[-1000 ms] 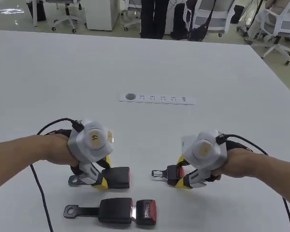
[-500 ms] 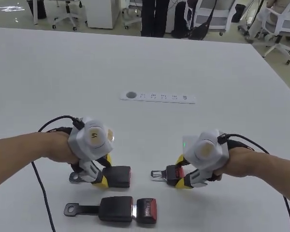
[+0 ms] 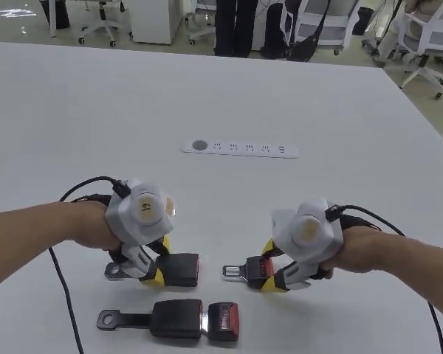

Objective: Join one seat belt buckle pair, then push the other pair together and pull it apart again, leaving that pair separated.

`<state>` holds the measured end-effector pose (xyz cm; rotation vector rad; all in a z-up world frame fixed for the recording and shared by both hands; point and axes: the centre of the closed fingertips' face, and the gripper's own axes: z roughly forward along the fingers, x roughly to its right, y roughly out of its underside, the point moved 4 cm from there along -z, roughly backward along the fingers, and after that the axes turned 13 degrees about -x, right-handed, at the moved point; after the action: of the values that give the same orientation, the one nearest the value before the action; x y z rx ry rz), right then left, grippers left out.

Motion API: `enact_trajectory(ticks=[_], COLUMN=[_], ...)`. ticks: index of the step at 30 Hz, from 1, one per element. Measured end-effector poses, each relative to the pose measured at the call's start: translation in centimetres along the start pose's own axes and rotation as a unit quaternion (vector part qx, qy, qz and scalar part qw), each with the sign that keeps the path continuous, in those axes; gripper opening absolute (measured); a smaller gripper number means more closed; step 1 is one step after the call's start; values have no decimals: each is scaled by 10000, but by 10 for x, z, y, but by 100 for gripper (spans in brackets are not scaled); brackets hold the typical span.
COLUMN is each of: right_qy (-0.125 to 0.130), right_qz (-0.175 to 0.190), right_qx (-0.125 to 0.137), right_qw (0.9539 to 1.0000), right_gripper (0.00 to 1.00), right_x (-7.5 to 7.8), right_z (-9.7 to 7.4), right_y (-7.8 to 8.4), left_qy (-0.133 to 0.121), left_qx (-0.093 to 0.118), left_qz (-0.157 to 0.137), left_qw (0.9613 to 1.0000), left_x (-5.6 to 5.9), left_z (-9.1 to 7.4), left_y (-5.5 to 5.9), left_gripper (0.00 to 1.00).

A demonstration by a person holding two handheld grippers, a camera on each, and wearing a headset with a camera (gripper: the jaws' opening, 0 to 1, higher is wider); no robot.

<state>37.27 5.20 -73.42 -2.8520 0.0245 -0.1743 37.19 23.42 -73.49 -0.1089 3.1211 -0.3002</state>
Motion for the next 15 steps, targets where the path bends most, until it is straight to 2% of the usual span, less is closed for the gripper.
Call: enact_trajectory(ticks=[15], right_qy=[-3], right_qz=[-80], right_qx=[96], right_qw=[9999], right_gripper=[29], right_x=[-3], right_z=[2], right_y=[-21], left_qy=[80], left_qx=[-66], left_qz=[-19], left_qw=[9999], left_x=[1], left_z=[1], left_y=[-1], left_gripper=[31])
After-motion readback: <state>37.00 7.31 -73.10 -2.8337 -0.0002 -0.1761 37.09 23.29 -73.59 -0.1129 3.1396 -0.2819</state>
